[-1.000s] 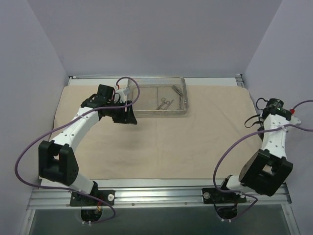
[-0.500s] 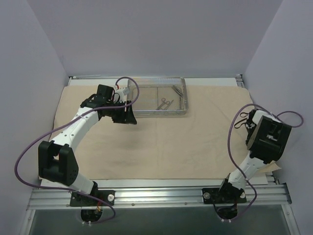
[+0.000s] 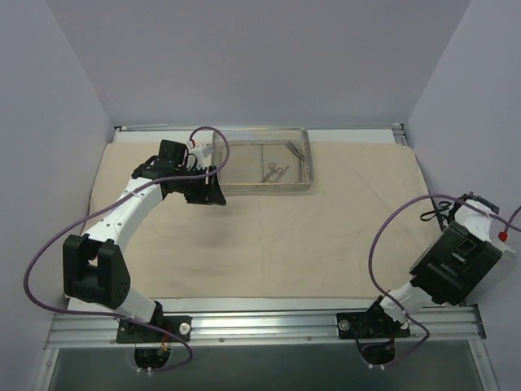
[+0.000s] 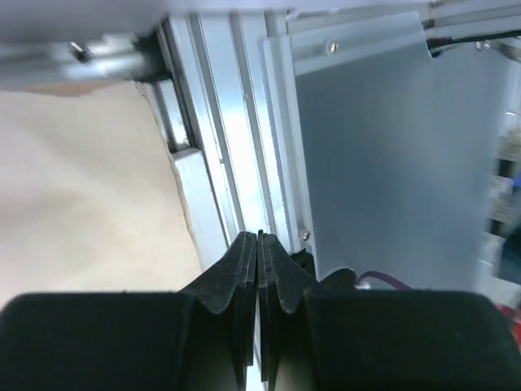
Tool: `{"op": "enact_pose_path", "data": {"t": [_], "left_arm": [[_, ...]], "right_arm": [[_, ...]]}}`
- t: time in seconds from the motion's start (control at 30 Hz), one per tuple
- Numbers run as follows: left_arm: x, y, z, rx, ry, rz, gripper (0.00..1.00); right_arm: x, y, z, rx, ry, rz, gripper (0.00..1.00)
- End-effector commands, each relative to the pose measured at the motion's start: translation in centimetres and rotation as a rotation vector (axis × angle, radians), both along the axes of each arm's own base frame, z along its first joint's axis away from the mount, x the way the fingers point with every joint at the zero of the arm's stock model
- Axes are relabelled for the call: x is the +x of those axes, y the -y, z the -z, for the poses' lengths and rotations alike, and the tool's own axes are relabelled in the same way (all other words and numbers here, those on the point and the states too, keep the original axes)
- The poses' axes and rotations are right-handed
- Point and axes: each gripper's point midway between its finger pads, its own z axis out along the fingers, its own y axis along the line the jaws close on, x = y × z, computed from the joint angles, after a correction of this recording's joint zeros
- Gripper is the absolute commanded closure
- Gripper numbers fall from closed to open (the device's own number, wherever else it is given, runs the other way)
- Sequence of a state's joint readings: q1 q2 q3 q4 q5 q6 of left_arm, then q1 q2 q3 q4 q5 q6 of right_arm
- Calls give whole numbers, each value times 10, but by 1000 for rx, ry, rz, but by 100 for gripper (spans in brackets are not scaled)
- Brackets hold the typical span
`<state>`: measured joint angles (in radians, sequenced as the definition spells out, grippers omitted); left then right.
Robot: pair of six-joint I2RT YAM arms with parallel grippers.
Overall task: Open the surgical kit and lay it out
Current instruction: Smooth out the surgical kit at the center of the board.
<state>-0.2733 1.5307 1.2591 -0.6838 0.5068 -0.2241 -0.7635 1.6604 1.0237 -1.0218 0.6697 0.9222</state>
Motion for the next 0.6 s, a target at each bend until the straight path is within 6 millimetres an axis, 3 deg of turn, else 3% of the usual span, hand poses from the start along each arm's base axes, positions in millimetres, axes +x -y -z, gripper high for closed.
{"op": "enact_pose_path", "data": {"t": [0.0,0.17,0.23,0.33,0.43,0.57], "left_arm": [[10,0,-23,-46,86,1,38],[11,0,-24,-49,83,2,37],[11,0,-24,-52,80,3,38],[11,0,-21,-48,71,2,38],[13,-5,-19,-42,64,-15,37],[17,-12,-21,-40,64,-39,37]], "right_arm": [[-3,-2,-44,-87,92,3,100],[60,-23,-20,89,327,-215,100],[82,-23,-9,131,345,-314,100],[124,-34,-8,156,353,-498,100],[152,-46,-11,135,357,-616,100],[151,-46,-1,153,308,-631,100]]}}
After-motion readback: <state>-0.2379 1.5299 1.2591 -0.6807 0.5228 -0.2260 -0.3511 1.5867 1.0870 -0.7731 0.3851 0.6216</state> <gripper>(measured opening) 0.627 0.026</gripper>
